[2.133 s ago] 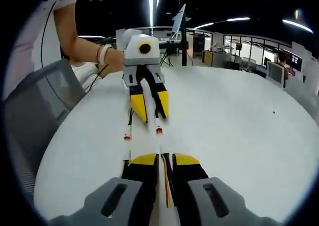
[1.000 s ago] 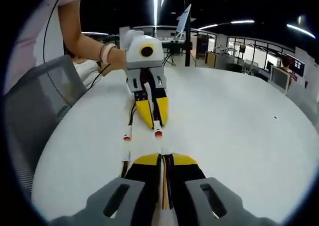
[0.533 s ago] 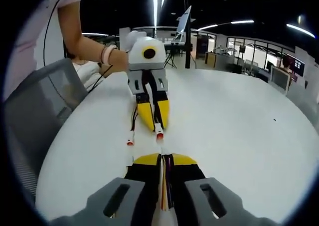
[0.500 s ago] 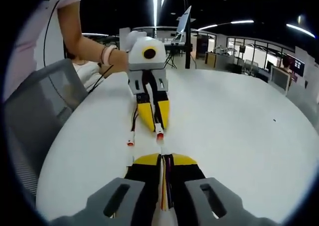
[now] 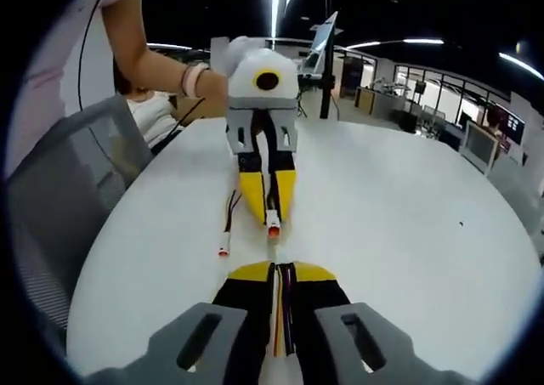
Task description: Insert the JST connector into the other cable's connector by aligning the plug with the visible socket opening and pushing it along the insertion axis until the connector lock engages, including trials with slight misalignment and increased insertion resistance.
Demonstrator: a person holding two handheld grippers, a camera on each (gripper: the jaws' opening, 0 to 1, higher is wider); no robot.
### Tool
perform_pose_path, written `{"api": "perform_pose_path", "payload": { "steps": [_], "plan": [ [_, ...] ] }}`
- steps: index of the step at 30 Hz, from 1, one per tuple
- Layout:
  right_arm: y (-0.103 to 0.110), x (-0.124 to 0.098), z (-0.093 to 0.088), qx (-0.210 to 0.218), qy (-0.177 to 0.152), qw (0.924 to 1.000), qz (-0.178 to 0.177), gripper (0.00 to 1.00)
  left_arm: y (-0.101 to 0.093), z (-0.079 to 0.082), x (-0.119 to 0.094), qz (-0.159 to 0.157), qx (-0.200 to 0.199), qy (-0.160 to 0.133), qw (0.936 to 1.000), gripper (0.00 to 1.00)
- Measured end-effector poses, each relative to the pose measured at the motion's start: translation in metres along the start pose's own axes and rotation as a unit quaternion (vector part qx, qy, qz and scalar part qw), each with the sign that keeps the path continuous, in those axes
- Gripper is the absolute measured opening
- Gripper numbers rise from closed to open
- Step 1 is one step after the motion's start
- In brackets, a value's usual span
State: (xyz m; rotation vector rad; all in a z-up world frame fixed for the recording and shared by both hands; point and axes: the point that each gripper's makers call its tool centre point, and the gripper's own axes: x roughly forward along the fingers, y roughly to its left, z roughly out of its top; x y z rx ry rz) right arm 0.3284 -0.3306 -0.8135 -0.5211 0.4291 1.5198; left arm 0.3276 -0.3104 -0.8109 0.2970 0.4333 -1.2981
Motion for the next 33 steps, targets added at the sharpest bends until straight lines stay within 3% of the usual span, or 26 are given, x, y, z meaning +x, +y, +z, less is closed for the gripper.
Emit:
{"api": "perform_pose_path", "payload": {
  "steps": [11, 33],
  "plan": [
    [0.0004, 0.0036, 0.0031, 0.001, -0.002, 1.0, 0.008, 0.04, 0.0023, -0.0055, -0.0015, 0.0, 0.006, 0.03, 0.9995, 0.0],
    [-0.0008, 0.0057, 0.0029, 0.014, 0.0, 0.9999, 0.008, 0.04, 0.0009, 0.0024, -0.0004, -0.01, 0.02, 0.036, 0.9991, 0.0]
  ]
}}
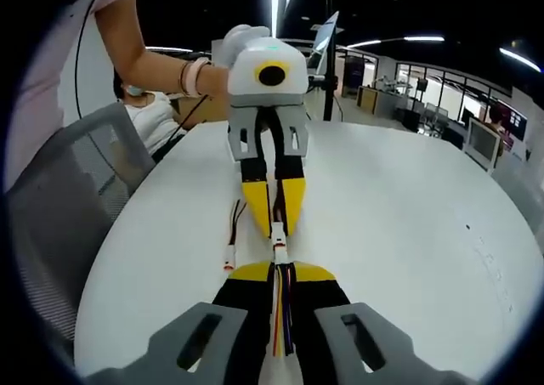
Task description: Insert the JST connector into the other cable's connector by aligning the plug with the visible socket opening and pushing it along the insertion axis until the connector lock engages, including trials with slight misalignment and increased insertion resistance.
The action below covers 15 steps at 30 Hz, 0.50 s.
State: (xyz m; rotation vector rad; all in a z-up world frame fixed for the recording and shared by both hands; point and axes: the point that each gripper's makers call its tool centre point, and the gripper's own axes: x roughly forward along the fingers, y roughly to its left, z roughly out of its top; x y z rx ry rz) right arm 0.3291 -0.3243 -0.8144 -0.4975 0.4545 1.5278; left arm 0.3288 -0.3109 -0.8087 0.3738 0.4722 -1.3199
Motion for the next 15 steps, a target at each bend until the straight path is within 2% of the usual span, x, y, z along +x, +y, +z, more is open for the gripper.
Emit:
{"api": "perform_pose_path", "payload": {
  "steps": [8, 15],
  "plan": [
    [0.0017, 0.001, 0.0043, -0.002, -0.003, 1.0, 0.002, 0.04, 0.0002, -0.004, 0.0026, -0.002, 0.006, 0.018, 0.9998, 0.0],
    [0.0012, 0.0009, 0.0041, -0.001, -0.002, 1.0, 0.0, 0.04, 0.0035, -0.0056, 0.0038, -0.003, 0.005, 0.02, 0.9998, 0.0]
  ]
}}
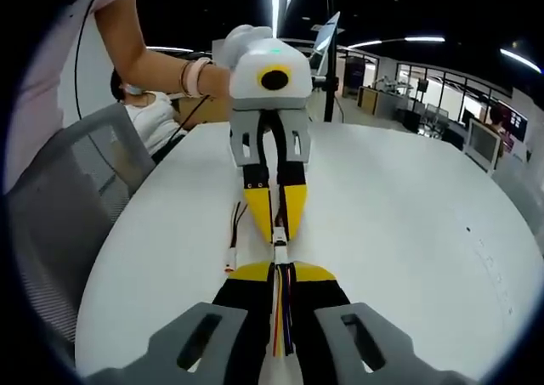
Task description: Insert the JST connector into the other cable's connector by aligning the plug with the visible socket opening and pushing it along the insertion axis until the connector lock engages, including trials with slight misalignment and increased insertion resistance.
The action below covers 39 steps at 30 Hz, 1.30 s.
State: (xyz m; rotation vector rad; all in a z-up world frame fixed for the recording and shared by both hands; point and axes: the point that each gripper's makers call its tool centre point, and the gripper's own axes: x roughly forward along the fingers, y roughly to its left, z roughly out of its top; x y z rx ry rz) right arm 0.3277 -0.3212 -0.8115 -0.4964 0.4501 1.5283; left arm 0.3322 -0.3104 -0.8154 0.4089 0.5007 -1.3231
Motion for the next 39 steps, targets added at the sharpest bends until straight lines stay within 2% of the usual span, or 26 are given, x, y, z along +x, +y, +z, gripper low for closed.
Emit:
{"api": "perform_pose_path", "payload": {
  "steps": [14, 29, 39],
  "plan": [
    [0.003, 0.0, 0.002, 0.0, 0.001, 1.0, 0.001, 0.04, 0.001, 0.002, 0.002, -0.001, 0.004, 0.004, 1.0, 0.0],
    [0.007, 0.0, -0.002, -0.011, 0.022, 0.9997, 0.006, 0.03, -0.003, 0.012, 0.0, -0.005, 0.016, 0.002, 0.9999, 0.0],
    [0.011, 0.002, -0.004, -0.016, 0.031, 0.9993, 0.014, 0.03, -0.006, 0.01, 0.0, -0.009, 0.025, 0.012, 0.9996, 0.0]
  ]
}}
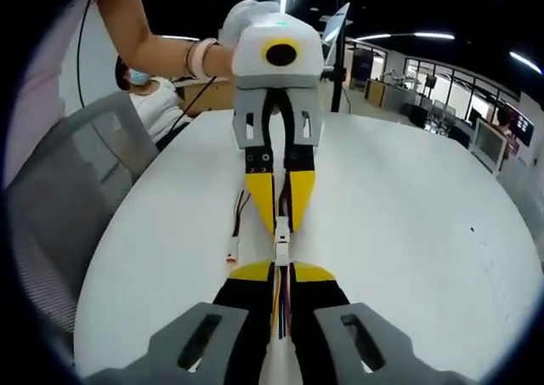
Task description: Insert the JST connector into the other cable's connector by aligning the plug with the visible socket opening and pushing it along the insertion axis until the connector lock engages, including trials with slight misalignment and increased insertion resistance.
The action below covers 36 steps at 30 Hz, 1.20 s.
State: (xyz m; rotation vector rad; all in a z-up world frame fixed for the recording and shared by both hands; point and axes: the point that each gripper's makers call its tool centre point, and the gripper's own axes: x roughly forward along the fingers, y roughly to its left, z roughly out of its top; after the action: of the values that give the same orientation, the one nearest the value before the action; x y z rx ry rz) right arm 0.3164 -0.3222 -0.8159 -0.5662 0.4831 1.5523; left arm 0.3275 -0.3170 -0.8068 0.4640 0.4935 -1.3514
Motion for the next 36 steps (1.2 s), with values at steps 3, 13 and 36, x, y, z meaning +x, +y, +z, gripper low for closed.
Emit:
{"api": "perform_pose_path", "payload": {
  "steps": [3, 13, 36],
  "plan": [
    [0.001, 0.001, -0.001, -0.003, 0.004, 1.0, 0.001, 0.03, 0.0, 0.0, 0.0, 0.0, 0.003, 0.001, 1.0, 0.0],
    [0.007, 0.003, -0.003, -0.01, 0.014, 0.9998, 0.01, 0.03, -0.008, 0.007, 0.0, -0.01, 0.014, -0.004, 0.9998, 0.0],
    [-0.003, -0.002, 0.002, 0.005, -0.016, 0.9998, 0.008, 0.03, -0.006, 0.01, 0.002, -0.006, 0.041, -0.026, 0.9988, 0.0]
  ]
}}
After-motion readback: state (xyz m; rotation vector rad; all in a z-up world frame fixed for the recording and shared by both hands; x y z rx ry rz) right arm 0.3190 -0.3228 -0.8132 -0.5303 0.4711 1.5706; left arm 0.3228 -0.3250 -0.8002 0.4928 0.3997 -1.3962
